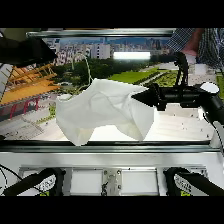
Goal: Fold the clothes and pants, and hang the long-sleeved shirts on hangers.
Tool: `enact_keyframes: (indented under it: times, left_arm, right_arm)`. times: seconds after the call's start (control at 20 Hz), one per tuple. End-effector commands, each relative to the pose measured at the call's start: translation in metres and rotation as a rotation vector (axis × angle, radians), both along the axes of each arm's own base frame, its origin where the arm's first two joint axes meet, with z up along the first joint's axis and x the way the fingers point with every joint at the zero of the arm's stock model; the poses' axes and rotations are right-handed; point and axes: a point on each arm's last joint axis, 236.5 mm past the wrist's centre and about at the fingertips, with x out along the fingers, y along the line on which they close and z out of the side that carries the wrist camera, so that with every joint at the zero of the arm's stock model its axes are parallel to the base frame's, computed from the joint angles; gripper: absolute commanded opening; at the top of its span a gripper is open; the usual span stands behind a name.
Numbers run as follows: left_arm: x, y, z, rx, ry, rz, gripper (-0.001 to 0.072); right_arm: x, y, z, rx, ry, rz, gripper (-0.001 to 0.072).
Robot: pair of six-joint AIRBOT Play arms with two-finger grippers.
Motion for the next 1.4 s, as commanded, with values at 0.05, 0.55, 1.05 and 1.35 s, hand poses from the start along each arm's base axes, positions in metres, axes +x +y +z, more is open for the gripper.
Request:
enact_keyframes:
  times: [0.05, 0.55, 1.05, 1.35]
  left_arm:
    - [-0.003, 0.036, 0.027, -0.014, -0.069, 0.116, 0.0618]
    - [-0.038, 0.033, -0.038, -0.084, -0.054, 0.198, 0.0017]
    - [-0.056, -0.048, -0.107, -0.095, 0.058, -0.004, 0.0017]
    - [-0.052, -0.078, -0.141, -0.077, 0.155, -0.078, 0.0017]
  right_arm:
    - [0.000, -0.001, 0.024, 0.098, -0.008, -0.003, 0.0014]
    - [0.067, -0.110, 0.093, 0.200, -0.223, -0.472, 0.0014]
    - [0.044, -0.364, 0.182, 0.017, -0.532, -1.506, 0.0014]
    - [-0.007, -0.462, 0.223, -0.108, -0.642, -1.998, 0.0014]
